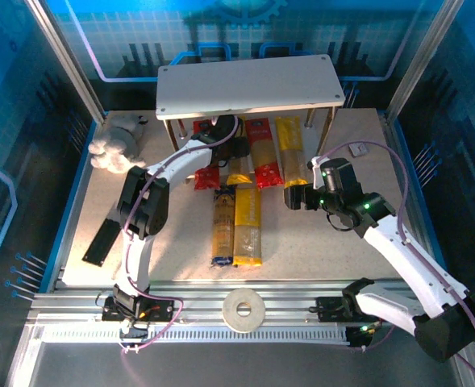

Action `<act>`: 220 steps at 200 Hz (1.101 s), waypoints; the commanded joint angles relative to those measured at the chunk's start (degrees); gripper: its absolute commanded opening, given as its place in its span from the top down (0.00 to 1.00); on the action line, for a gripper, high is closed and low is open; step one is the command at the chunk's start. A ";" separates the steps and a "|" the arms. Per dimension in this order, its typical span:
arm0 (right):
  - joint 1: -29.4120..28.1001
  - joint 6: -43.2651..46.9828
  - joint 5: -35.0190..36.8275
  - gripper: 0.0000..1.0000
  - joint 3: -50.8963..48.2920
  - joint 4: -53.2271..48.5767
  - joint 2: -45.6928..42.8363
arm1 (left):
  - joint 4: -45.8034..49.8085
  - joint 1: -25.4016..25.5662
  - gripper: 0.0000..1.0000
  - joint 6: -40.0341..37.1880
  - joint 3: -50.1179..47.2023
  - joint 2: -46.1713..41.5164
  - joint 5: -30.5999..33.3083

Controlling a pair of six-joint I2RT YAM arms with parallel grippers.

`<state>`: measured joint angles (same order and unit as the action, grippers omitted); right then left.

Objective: Place and organize the pasta boxes and bags onto the shelf

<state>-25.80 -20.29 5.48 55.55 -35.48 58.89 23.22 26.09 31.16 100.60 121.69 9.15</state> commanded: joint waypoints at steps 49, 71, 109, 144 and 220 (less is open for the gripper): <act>0.58 -0.69 -2.46 0.04 -0.27 0.21 1.04 | -12.75 -0.18 0.19 -2.80 -7.62 -11.54 -4.69; 0.59 -1.06 -3.61 0.03 -0.13 0.18 1.43 | -14.67 0.21 0.19 -4.63 -12.31 -16.21 -7.03; 0.05 -2.45 -7.23 0.03 0.69 -0.84 3.08 | -12.57 5.97 0.19 -10.15 -22.06 -27.53 -3.76; -4.97 -7.82 -9.25 0.03 -1.48 -0.45 6.09 | -3.17 14.17 0.19 -12.78 -28.39 -38.88 1.42; -19.57 -17.85 -4.55 0.02 -2.83 3.92 20.10 | 4.56 15.52 0.21 -1.32 -49.92 -56.83 1.75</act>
<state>-43.05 -34.41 -1.30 51.35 -32.62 75.13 24.40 41.80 25.04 55.24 70.32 10.48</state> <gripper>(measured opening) 0.976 0.791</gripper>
